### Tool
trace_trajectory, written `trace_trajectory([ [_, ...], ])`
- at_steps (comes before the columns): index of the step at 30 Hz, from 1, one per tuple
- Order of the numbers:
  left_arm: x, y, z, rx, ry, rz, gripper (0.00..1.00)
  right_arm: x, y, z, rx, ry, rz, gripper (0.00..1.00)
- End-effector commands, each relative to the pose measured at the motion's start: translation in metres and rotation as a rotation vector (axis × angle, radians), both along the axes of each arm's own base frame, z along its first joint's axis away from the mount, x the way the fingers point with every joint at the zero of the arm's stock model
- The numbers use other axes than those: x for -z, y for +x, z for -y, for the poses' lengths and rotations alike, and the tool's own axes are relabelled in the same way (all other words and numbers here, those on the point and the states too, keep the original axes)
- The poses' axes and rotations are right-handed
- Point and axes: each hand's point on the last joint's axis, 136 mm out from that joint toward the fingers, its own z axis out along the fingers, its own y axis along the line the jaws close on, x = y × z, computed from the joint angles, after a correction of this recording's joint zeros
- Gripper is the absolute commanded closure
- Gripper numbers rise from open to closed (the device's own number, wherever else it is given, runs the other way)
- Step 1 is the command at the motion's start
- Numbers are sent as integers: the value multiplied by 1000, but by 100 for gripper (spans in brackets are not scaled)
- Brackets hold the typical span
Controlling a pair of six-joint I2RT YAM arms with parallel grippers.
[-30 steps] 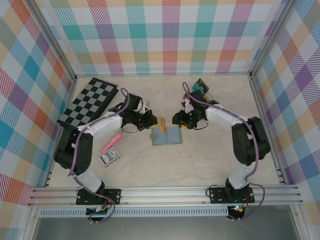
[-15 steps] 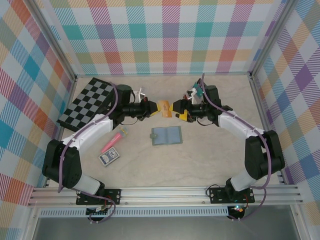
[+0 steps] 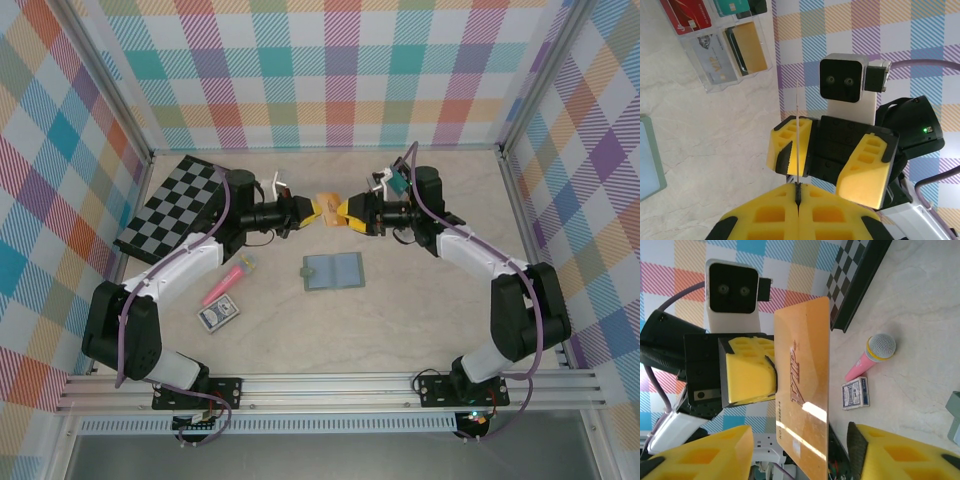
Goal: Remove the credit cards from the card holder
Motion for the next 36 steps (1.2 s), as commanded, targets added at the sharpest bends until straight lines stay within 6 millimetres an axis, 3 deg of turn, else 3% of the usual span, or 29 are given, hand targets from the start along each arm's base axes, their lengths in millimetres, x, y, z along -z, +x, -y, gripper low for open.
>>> trace_trajectory([
  [1,-14,-2,-5,3,-41,39,100,-20,-6,0,-32,54,60,55],
  [15,3,-1,-12,-18,17,-3,97,-15,-4,1,-23,5,56,100],
  [18,16,-2,-19,-45,99,-25,74,-13,-4,5,-5,-52,77,100],
  [20,25,-3,-27,-72,176,-29,50,-10,-2,10,15,-132,116,100],
  [23,50,-6,-51,-128,374,-52,29,6,8,31,86,-368,197,100],
  [29,80,-11,-85,-174,618,-45,9,36,39,97,170,-866,402,100],
  [33,90,-14,-95,-183,689,-49,0,43,55,132,162,-1037,485,100],
  [36,95,-15,-99,-184,716,-53,0,47,64,156,134,-1131,524,100],
])
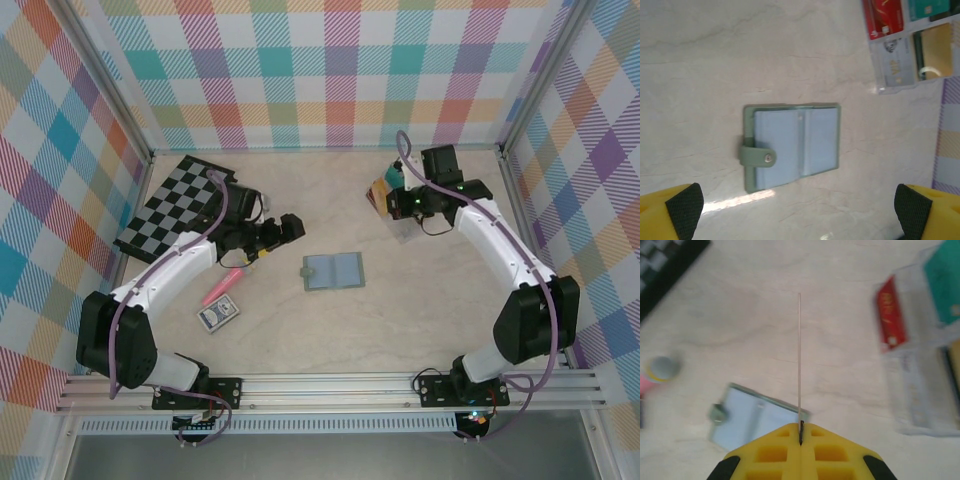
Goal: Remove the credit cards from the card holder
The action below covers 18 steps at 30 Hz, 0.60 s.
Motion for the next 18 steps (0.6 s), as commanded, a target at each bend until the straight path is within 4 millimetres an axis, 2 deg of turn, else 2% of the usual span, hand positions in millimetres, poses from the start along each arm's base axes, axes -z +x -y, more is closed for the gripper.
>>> trace_trajectory([
  [1,-2,1,-17,-9,83,23,0,13,7,41,-47,-263,32,100],
  [5,1,3,-16,-8,83,14,0,25,22,65,-59,-348,1,100],
  [10,2,3,-14,-4,77,4,0,37,34,70,-80,-350,-44,100],
  [14,0,1,-12,3,66,-1,0,54,47,84,-69,-388,-93,100],
  [18,-1,-1,-12,7,58,-1,0,61,56,91,-70,-394,-109,100],
])
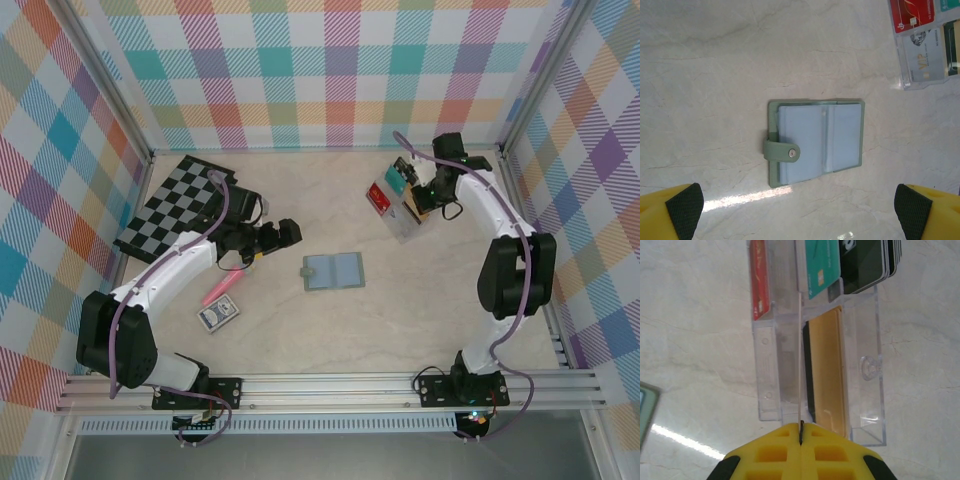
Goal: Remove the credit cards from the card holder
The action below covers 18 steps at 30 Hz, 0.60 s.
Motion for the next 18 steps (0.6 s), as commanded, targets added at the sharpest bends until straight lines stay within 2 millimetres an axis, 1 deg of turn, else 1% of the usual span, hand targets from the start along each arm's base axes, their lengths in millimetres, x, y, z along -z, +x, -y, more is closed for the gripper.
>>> trace_trajectory([
  [1,-9,3,-2,3,-14,10,0,-4,4,6,-28,-8,-5,100],
  [3,-7,3,1,4,-31,3,0,-3,7,6,-27,-5,-1,100],
  [7,-4,1,5,3,-67,-11,0,4,9,9,-37,-24,-15,100],
  [10,-2,0,7,3,-75,-15,0,11,8,11,-40,-33,-34,100],
  [13,-2,0,7,5,-79,-17,0,14,6,9,-48,-26,-48,100],
  [18,-3,1,6,-4,-72,-12,0,19,6,9,-43,-27,-64,90],
])
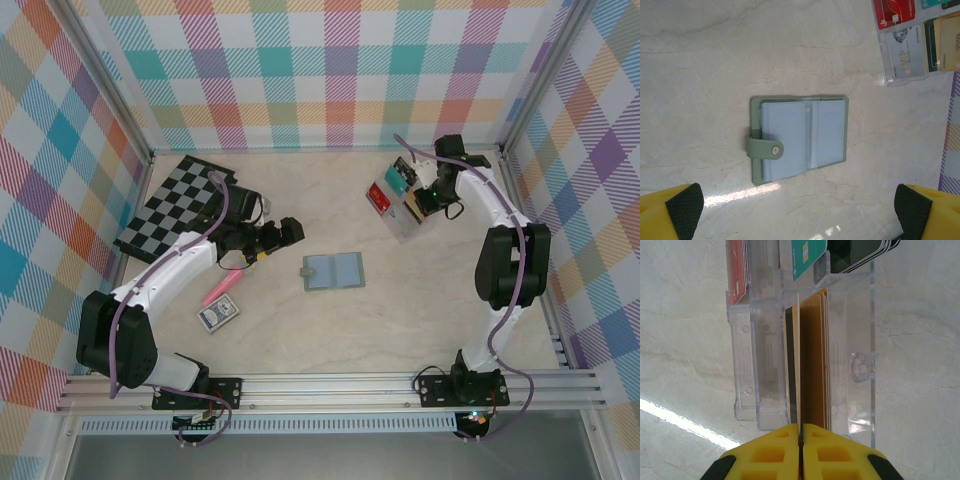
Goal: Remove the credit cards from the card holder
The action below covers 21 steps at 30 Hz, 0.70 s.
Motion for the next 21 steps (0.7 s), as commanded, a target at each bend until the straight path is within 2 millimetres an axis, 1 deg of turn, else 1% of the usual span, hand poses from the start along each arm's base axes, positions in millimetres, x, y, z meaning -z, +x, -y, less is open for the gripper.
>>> trace_trajectory([
  [1,2,2,-4,-16,-9,-2,0,-2,2,0,-7,1,-7,88],
  [3,3,3,-4,-17,-9,-4,0,-3,4,1,2,3,-3,86],
  [6,3,3,-4,-17,-11,-6,0,-11,5,-2,18,29,10,82],
  [9,3,2,-4,-17,-11,-6,0,-28,5,-7,38,76,45,80],
  [13,5,1,-6,-23,-3,-10,0,-59,1,-16,98,174,93,69],
  [14,6,1,-6,-25,1,-14,0,-67,0,-19,127,210,103,65],
  [17,7,1,-5,-22,3,-18,0,-88,-9,-28,206,326,134,60],
  [19,11,0,-3,-22,6,-30,0,-97,-17,-33,266,409,143,57],
  [21,14,-1,-2,-23,13,-40,0,-100,-27,-37,324,485,134,52],
])
